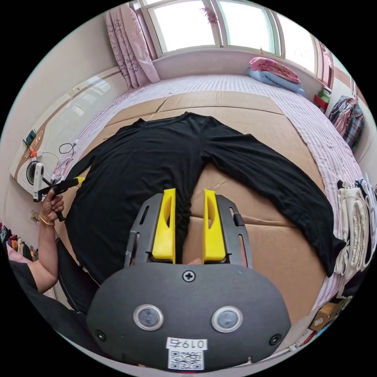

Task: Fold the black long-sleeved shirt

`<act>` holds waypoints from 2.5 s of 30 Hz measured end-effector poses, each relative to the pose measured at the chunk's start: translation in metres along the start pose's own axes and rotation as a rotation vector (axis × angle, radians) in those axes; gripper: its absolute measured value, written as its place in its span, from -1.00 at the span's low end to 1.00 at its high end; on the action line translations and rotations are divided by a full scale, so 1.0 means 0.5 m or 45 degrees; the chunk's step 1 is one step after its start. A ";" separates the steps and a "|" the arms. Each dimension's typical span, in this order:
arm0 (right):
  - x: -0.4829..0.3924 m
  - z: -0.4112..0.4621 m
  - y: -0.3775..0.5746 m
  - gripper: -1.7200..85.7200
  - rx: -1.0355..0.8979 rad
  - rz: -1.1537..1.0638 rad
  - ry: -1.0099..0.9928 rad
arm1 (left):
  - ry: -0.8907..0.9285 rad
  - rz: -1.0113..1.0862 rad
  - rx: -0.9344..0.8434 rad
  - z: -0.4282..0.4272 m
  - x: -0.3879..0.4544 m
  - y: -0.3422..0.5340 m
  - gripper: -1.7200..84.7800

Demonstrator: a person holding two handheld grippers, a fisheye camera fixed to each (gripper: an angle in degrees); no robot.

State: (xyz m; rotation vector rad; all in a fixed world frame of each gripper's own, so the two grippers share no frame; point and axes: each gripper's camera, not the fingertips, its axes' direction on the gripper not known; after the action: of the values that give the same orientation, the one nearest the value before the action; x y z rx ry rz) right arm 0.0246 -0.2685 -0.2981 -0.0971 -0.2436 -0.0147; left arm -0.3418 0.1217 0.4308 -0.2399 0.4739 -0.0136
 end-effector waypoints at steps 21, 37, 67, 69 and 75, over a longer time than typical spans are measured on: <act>-0.010 0.034 0.015 -0.87 -0.090 -0.065 0.119 | -0.039 0.002 -0.012 0.010 -0.041 -0.007 -0.89; 0.080 -0.028 0.197 -0.82 -0.095 0.151 -0.087 | 0.069 -0.050 -0.086 -0.133 -0.076 0.162 -0.74; -0.039 0.171 0.494 -0.97 -0.186 -0.044 0.232 | -0.102 0.081 -0.188 -0.330 0.039 0.268 -0.91; -0.037 0.180 0.516 -0.97 -0.182 -0.039 0.235 | -0.113 0.085 -0.190 -0.345 0.046 0.271 -0.91; -0.031 0.218 0.588 -0.96 -0.217 -0.063 0.210 | -0.119 0.082 -0.198 -0.394 0.065 0.276 -0.91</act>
State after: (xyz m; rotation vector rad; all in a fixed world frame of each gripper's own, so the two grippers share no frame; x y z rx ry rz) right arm -0.0090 0.0346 -0.2241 -0.2583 -0.0798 -0.0922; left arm -0.4080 0.2090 0.2145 -0.3761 0.3900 0.0975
